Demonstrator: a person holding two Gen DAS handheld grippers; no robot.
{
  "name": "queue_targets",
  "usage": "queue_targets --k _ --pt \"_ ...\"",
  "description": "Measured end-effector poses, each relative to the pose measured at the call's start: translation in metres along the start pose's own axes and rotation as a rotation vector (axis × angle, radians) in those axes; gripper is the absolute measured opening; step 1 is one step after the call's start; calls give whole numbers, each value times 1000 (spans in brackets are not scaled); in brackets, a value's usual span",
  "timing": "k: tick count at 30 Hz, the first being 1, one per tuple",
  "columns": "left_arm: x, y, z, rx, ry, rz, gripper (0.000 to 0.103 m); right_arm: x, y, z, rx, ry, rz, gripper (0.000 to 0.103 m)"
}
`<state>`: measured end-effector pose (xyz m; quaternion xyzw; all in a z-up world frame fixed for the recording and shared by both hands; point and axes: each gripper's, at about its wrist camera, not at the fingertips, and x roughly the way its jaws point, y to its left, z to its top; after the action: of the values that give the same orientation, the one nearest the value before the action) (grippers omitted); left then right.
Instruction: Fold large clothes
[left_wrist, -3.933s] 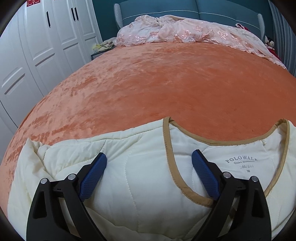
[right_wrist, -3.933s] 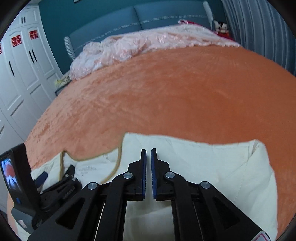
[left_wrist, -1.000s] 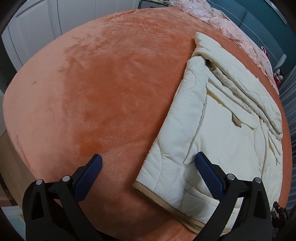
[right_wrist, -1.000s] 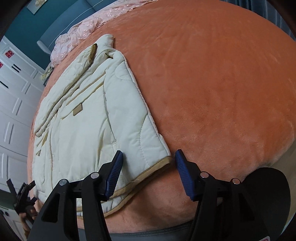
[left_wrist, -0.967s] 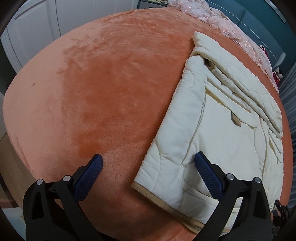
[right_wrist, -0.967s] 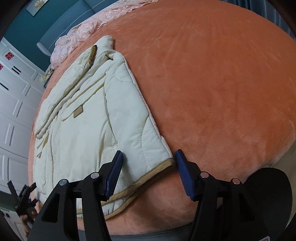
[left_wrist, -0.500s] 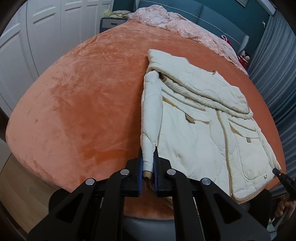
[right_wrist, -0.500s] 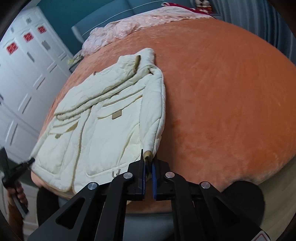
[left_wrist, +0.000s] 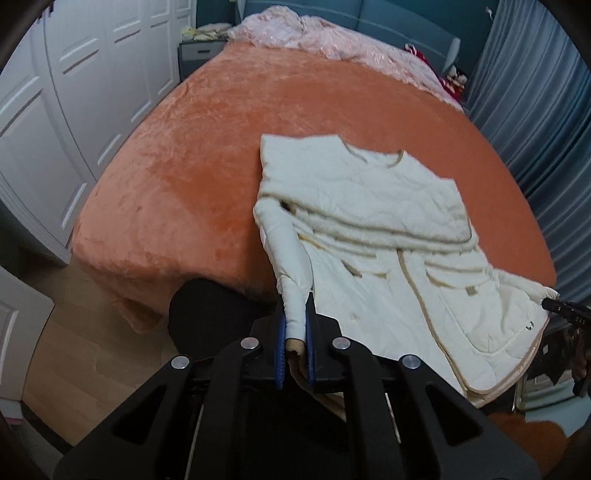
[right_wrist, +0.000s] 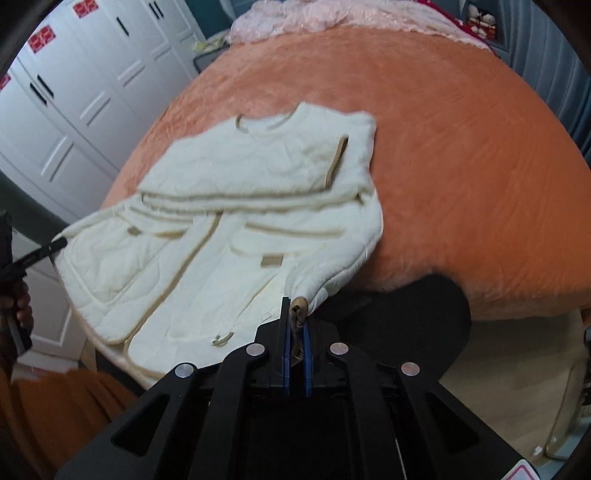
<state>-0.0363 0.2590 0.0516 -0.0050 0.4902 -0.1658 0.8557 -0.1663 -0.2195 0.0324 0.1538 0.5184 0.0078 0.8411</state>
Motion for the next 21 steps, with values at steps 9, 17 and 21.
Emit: queue_targets --k 9,17,21 --pt "63 -18 126 -4 -248 99 9 47 -43 154 122 -325 -28 4" --pt "197 -35 195 11 -195 313 13 163 -69 222 219 -304 -137 4" --pt "241 -41 199 56 -186 435 32 199 -74 230 285 -276 -157 7"
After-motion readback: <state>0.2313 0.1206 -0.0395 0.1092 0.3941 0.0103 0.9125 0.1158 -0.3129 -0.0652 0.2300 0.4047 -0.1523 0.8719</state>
